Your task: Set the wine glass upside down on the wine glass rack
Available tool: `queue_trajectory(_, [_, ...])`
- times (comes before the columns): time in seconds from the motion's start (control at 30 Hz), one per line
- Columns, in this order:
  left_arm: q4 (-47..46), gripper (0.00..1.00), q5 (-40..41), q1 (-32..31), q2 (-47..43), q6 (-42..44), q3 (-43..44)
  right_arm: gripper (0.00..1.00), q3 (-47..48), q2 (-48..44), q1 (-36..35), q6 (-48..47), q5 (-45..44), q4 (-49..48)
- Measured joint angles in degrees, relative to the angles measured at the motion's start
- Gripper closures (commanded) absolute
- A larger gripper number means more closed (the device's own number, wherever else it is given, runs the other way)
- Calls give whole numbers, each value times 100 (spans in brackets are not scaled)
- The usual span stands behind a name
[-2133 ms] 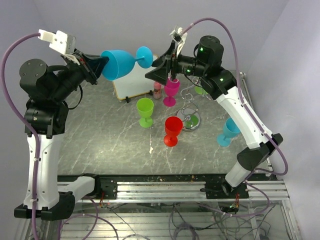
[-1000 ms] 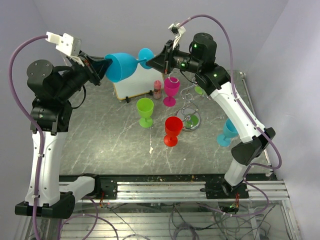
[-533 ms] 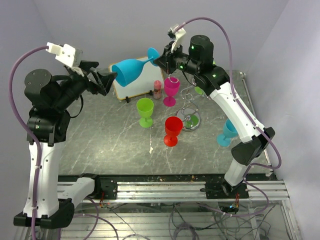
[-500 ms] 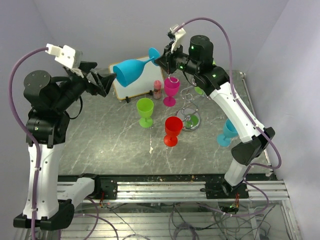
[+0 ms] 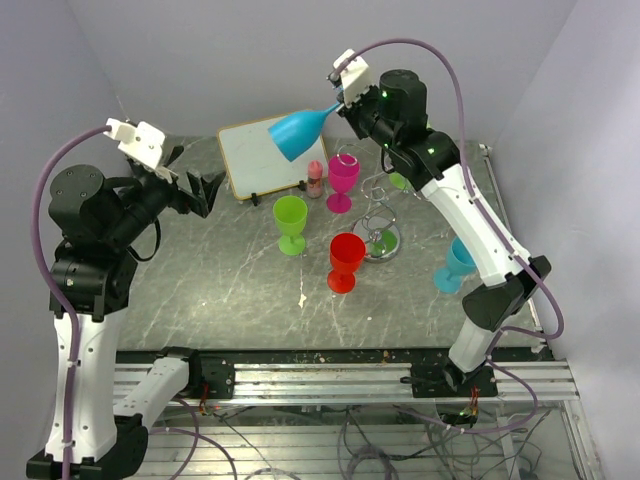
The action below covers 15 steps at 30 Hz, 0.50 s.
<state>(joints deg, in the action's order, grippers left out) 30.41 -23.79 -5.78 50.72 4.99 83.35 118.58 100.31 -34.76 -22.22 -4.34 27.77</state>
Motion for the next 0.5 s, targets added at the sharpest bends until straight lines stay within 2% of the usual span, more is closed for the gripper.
queue_trajectory(0.27, [42, 6, -7, 31, -70, 149, -155, 100, -317, -35, -133, -1193, -1163, -52])
queue_trajectory(0.5, [52, 7, -72, 37, -63, 164, -166, 100, -883, -120, -201, -2046, -1705, -120])
